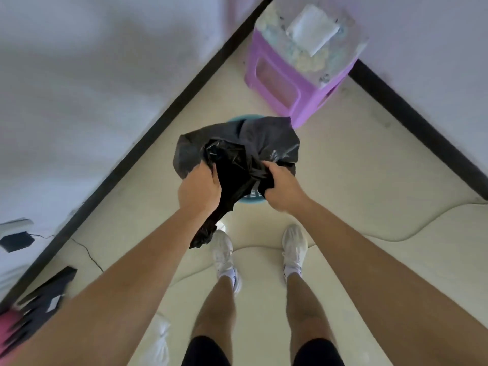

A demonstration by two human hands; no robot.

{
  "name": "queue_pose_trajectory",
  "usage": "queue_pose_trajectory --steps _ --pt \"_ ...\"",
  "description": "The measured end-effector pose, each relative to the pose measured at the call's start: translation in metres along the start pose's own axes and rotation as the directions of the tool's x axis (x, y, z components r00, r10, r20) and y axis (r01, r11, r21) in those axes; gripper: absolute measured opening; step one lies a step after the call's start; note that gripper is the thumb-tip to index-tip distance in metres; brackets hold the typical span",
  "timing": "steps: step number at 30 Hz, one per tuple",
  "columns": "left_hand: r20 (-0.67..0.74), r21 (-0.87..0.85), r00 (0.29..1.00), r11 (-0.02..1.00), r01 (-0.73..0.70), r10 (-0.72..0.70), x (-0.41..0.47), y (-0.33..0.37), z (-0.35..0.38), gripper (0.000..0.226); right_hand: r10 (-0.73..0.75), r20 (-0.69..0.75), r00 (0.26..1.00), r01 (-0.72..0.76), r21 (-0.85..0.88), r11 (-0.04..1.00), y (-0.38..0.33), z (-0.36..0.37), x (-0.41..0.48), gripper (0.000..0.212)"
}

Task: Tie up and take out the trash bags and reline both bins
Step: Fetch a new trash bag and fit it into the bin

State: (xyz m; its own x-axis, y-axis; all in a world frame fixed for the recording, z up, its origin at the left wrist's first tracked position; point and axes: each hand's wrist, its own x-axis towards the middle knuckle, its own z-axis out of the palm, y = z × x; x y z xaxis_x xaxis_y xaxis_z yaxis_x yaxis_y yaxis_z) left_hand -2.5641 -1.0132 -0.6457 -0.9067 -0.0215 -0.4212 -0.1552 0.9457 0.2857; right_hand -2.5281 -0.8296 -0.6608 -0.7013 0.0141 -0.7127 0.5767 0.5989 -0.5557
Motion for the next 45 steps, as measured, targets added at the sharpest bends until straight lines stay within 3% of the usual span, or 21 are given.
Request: queue_pose_trajectory --steps 3,7,11,14,16,18,20,23,26,30,34,37,41,45 --pt "0.043 -0.013 0.994 0.995 0.099 -0.098 0.011 -0.017 0.047 0.036 0.069 0.066 0.995 -0.073 0.046 0.996 0.030 0.022 0.036 0.070" --pt "0.066 -0.122 0.983 0.977 0.177 -0.170 0.005 -0.028 0.083 0.044 0.150 -0.001 0.989 -0.148 0.131 0.980 0.059 0.039 0.049 0.070" --pt "0.035 -0.267 0.975 0.938 0.220 -0.219 0.010 -0.028 0.115 0.056 0.191 -0.146 0.971 -0.204 -0.074 0.976 0.086 0.037 0.060 0.071" --pt "0.096 -0.278 0.986 0.947 0.160 -0.139 0.023 -0.026 0.146 0.049 0.234 -0.266 0.935 -0.284 -0.167 0.944 0.103 0.034 0.072 0.073" --pt "0.125 -0.252 0.991 0.964 0.083 -0.052 0.037 -0.025 0.166 0.041 0.178 -0.330 0.927 -0.273 -0.268 0.924 0.113 0.036 0.083 0.073" --pt "0.154 -0.237 0.988 0.971 0.037 0.000 0.054 -0.026 0.181 0.040 0.016 -0.346 0.938 -0.196 -0.492 0.848 0.120 0.043 0.099 0.069" --pt "0.216 -0.200 0.976 0.978 0.051 -0.007 0.076 -0.033 0.198 0.043 -0.163 -0.270 0.949 -0.080 -0.706 0.703 0.124 0.055 0.121 0.056" --pt "0.361 -0.217 0.932 0.972 0.089 -0.005 0.113 -0.046 0.226 0.046 -0.275 -0.124 0.954 0.070 -0.795 0.603 0.119 0.070 0.154 0.041" --pt "0.470 -0.246 0.882 0.966 0.078 0.048 0.152 -0.048 0.250 0.048 -0.197 -0.009 0.980 0.109 -0.810 0.576 0.117 0.082 0.196 0.040" --pt "0.573 -0.107 0.817 0.994 -0.006 0.066 0.191 -0.042 0.278 0.041 -0.095 0.038 0.995 0.077 -0.890 0.449 0.124 0.079 0.248 0.035" --pt "0.715 0.133 0.693 0.955 -0.265 0.093 0.219 -0.030 0.289 0.036 -0.085 0.049 0.995 0.073 -0.951 0.301 0.127 0.074 0.279 0.035" --pt "0.669 0.274 0.716 0.828 -0.489 0.201 0.228 -0.020 0.281 0.032 -0.104 -0.024 0.994 0.012 -0.941 0.339 0.128 0.075 0.282 0.035" --pt "0.376 0.274 0.787 0.753 -0.599 0.489 0.225 -0.025 0.233 0.021 -0.262 -0.296 0.919 -0.143 -0.867 0.476 0.127 0.078 0.249 0.033" --pt "0.113 0.200 0.699 0.673 -0.712 0.706 0.202 -0.038 0.160 0.023 -0.341 -0.411 0.845 -0.210 -0.843 0.495 0.124 0.073 0.202 0.029"
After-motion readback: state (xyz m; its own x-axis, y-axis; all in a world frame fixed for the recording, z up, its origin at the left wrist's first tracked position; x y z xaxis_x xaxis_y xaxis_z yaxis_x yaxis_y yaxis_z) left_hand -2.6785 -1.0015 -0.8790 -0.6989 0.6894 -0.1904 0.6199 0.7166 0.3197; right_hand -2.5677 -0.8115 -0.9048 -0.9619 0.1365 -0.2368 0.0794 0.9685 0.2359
